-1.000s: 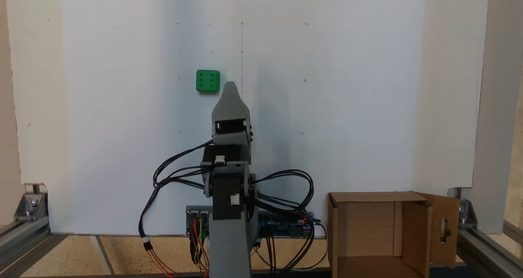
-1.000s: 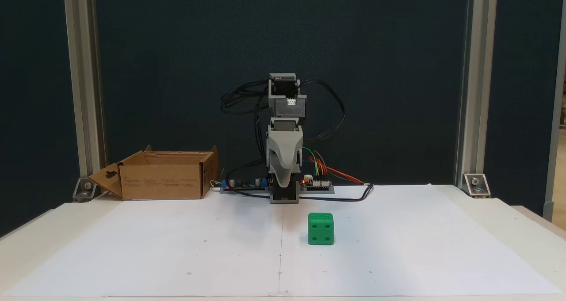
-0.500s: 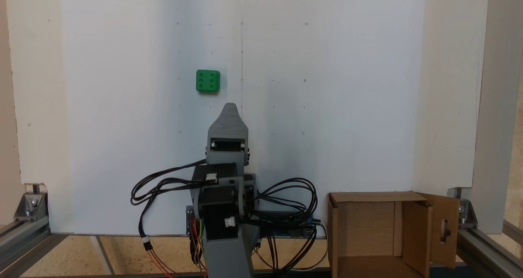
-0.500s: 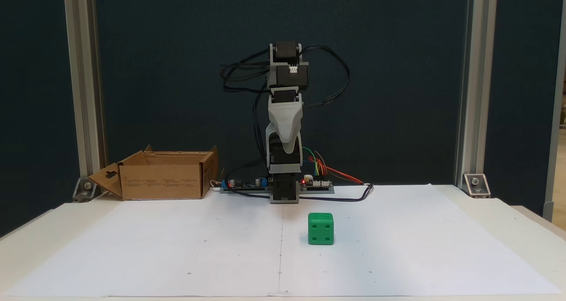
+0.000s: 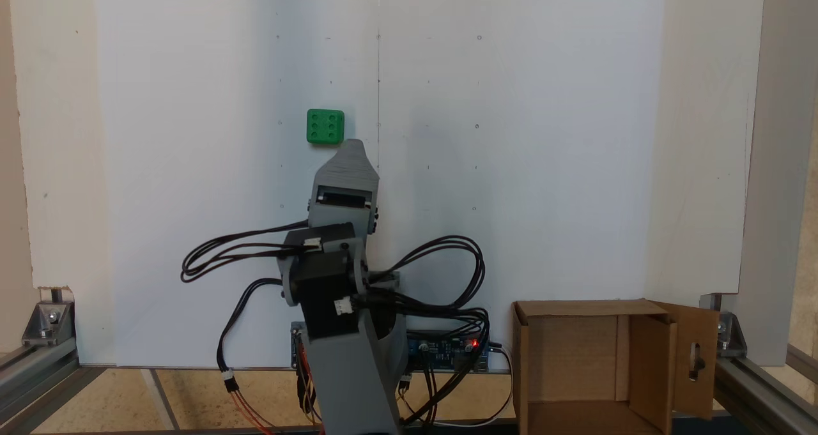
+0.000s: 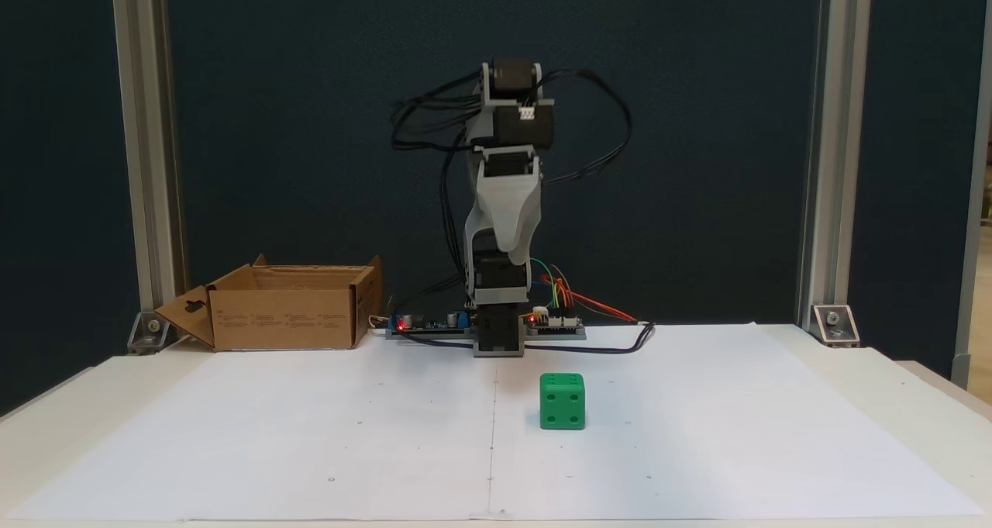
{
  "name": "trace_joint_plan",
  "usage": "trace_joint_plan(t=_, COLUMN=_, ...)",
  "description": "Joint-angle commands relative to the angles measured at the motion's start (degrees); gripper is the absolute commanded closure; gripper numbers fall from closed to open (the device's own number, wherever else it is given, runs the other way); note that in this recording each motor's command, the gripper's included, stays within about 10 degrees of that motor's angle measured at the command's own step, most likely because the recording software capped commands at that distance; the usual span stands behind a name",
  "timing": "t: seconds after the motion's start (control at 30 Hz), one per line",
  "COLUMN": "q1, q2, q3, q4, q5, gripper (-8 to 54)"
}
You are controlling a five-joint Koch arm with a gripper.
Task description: Grasp a green dice and put it in the bin.
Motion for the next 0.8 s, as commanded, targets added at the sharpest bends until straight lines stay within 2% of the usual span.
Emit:
trace_joint_plan(t=0.0, q1=-1.7, q2=-0.4, q3=-3.1, q4=0.1, q5=6.1, gripper=2.2)
trace_joint_plan(t=0.5, q1=-9.2, q2=-9.5, q3=-7.0, q4=-3.5, q5=13.5, gripper=2.1)
trace_joint_plan(t=0.77, q1=-11.6, q2=-13.1, q3=-7.0, q4=-5.9, q5=14.1, gripper=2.1)
